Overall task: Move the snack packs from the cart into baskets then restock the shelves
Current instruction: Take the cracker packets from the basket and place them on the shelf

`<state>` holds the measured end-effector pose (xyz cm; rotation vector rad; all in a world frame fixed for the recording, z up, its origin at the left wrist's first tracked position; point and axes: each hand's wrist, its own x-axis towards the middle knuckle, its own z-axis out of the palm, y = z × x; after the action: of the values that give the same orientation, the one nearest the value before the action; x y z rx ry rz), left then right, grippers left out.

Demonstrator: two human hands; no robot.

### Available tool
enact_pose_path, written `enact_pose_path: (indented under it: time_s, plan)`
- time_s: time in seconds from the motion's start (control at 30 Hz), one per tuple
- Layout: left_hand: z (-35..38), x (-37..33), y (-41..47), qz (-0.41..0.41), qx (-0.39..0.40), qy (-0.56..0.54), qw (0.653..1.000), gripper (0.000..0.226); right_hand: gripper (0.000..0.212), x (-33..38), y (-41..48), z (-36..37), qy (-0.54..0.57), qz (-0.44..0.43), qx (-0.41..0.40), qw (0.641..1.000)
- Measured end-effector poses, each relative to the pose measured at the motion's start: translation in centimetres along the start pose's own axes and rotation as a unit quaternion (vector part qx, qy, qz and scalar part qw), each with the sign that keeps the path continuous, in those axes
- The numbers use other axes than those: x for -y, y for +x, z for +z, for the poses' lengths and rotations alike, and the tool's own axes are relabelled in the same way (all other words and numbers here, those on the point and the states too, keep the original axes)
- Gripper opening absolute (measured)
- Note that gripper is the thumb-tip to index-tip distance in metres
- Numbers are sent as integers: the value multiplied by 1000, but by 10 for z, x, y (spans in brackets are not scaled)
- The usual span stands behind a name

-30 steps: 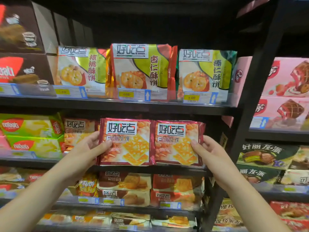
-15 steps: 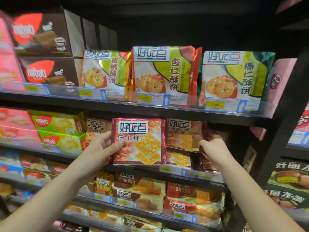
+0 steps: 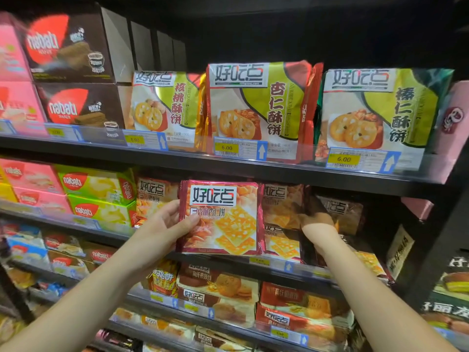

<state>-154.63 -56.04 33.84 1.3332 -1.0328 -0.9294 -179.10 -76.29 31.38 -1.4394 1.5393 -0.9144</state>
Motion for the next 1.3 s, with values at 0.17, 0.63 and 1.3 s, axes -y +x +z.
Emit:
enact_pose_path:
  time_s: [0.17, 0.63, 1.3]
  plan:
    - [4, 1, 4, 1, 11, -3, 1000, 58, 42, 6, 8, 3, -132, -118, -40, 983]
    - [13, 7, 7, -5, 17, -7, 1000, 47, 24, -12, 19, 8, -189, -11, -52, 980]
    - [101, 12, 38, 25, 81, -10, 996, 45, 23, -41, -85, -53, 75, -173, -82, 979]
